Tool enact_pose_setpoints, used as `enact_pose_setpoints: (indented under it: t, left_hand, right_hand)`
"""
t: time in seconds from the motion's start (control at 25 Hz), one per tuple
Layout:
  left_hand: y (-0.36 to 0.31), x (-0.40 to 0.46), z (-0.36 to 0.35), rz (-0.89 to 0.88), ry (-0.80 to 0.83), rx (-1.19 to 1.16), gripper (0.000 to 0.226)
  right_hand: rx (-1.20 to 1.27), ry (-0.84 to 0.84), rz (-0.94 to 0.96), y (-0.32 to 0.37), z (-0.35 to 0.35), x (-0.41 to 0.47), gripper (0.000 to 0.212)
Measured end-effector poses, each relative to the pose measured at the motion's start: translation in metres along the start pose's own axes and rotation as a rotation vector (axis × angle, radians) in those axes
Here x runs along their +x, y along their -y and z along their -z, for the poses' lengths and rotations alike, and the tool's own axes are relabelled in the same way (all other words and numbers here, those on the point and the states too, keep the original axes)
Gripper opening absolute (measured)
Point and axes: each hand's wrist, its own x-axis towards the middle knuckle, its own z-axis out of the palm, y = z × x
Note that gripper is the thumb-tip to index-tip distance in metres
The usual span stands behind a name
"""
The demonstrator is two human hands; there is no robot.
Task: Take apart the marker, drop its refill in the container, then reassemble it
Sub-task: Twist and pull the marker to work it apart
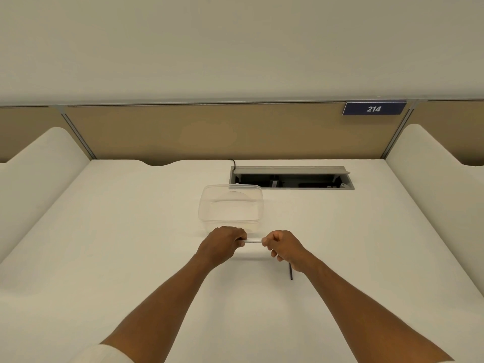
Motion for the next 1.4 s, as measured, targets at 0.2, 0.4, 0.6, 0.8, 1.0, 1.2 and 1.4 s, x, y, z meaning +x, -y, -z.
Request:
enact_pose_setpoints:
  t: [0.2, 0.4, 0.6, 0.8, 1.0, 1.2, 1.4]
  left_hand:
    - [0.0018, -0.0002, -0.0012, 0.005, -0.003, -0.001, 0.007]
    - [0.0001, -0.0004, -0.0002, -0.011, -0.002, -0.010, 0.007]
    - [0.0010, 0.0001, 0.0005, -0.009, -0.018, -0.013, 0.007]
    - [0.0016, -0.0004, 0.0014, -0.011, -0.022, -0.007, 0.007]
    - [0.0004, -0.0019, 0.0004, -0.006, -0.008, -0.010, 0.006]
    - [0.0001, -0.0021, 0.0015, -0.009, -0.012, -0.006, 0.007]
    - [0.0004, -0.0029, 0.0013, -0.008, 0.000, -0.005, 0.007]
  right_hand:
    - [0.040, 0.025, -0.057, 0.0032, -0.0005, -0.0020, 0.030]
    - [-0.019, 0.012, -0.043, 0.0017, -0.0027, -0.0004, 0.032]
    - [0.024, -0.019, 0.045, -0.0009, -0.0023, 0.0009, 0.013]
    - [0.017, 0.019, -0.073, 0.0064, -0.0027, -0.0025, 0.042]
    - [-0.010, 0.016, 0.008, 0.0009, -0.0028, -0.0028, 0.015]
    - [0.035, 0.024, -0.048, 0.0032, -0.0019, -0.0054, 0.035]
    - [-0.013, 0.027, 0.000, -0.0011, -0.0014, -0.0067, 0.027]
